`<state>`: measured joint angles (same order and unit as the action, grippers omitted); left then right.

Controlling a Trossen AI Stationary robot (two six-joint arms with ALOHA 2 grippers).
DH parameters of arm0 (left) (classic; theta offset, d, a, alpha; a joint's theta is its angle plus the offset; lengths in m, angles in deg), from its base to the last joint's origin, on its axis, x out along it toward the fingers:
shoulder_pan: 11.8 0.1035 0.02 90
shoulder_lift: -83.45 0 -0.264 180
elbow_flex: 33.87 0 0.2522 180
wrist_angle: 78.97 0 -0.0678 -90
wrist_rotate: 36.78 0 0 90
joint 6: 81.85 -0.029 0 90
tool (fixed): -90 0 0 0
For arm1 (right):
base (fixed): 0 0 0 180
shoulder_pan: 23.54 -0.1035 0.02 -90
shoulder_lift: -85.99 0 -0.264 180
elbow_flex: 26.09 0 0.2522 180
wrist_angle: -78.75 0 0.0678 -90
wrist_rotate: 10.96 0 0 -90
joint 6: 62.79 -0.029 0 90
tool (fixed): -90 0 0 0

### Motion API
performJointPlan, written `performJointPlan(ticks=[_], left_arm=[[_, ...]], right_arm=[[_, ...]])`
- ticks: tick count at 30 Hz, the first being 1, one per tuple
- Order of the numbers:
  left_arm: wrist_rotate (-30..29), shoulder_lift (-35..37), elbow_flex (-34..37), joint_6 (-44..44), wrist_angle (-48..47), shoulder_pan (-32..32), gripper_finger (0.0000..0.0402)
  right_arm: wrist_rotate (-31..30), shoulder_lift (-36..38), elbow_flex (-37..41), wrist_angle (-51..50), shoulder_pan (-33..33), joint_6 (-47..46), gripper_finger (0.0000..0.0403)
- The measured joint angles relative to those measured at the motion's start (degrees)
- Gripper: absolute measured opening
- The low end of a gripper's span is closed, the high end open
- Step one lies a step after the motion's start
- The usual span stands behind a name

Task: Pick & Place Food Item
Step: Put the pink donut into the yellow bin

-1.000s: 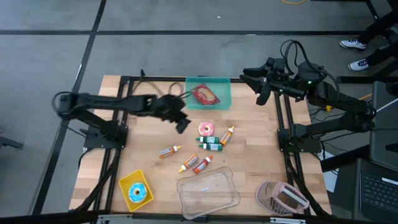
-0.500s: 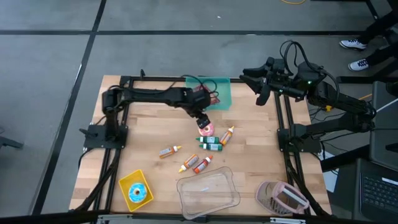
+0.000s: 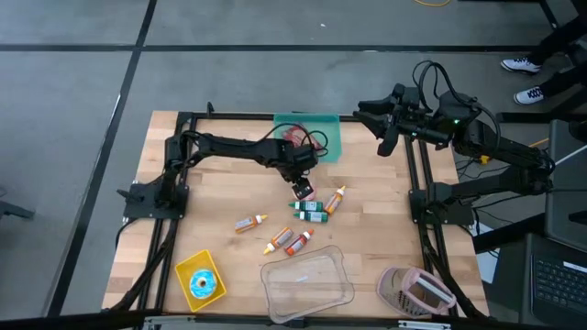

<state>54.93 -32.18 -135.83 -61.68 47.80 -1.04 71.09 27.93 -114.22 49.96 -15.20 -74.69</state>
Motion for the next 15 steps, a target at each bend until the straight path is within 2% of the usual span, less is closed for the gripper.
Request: performJointPlan(ticks=[9, 15], left_arm=[[-1.01, -0.25, 0.02, -0.28, 0.2, 0.72, 0.0216], [-1.94, -1.17, 0.04, 2.83, -0.76, 0.07, 0.0216]], right_arm=[[0.0, 0.0, 0.0, -0.01, 0.0, 0.39, 0.016], [0.0, 0.0, 0.0, -0.02, 0.0, 0.39, 0.016]])
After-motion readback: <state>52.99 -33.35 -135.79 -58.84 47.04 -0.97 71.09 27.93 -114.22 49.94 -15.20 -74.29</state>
